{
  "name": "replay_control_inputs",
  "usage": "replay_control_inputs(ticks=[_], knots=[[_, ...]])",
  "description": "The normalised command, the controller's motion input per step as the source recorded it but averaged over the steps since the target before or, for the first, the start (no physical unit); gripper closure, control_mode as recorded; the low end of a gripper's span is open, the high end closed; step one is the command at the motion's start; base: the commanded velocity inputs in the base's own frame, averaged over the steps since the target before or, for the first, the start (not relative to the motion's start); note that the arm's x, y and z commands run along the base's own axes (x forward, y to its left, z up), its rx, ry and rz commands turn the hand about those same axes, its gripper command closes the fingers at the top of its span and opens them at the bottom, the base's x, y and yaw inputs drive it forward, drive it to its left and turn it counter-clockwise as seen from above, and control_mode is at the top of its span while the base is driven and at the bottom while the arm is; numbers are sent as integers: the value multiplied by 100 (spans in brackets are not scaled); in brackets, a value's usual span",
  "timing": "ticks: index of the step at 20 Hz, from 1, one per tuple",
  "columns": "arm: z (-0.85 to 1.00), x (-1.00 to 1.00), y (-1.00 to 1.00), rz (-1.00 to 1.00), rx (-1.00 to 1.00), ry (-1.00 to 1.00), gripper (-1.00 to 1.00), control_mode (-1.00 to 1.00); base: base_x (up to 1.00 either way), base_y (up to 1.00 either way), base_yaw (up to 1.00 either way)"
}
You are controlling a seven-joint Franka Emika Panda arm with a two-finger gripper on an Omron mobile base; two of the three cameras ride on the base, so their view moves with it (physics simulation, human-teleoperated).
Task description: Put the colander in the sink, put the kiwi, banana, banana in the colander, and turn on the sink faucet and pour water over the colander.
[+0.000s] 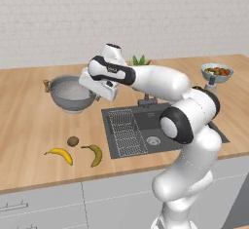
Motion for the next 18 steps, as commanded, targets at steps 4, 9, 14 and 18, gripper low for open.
replay_control_inputs(ticks=[4,9,14,18], knots=[[19,-83,-78,0,0,0,100,-100,0,0,0],[8,-94,-74,0,0,0,100,-100,0,0,0],[2,-96,-85,0,0,0,100,-100,0,0,0],[0,-44,-100,0,0,0,100,-100,0,0,0]])
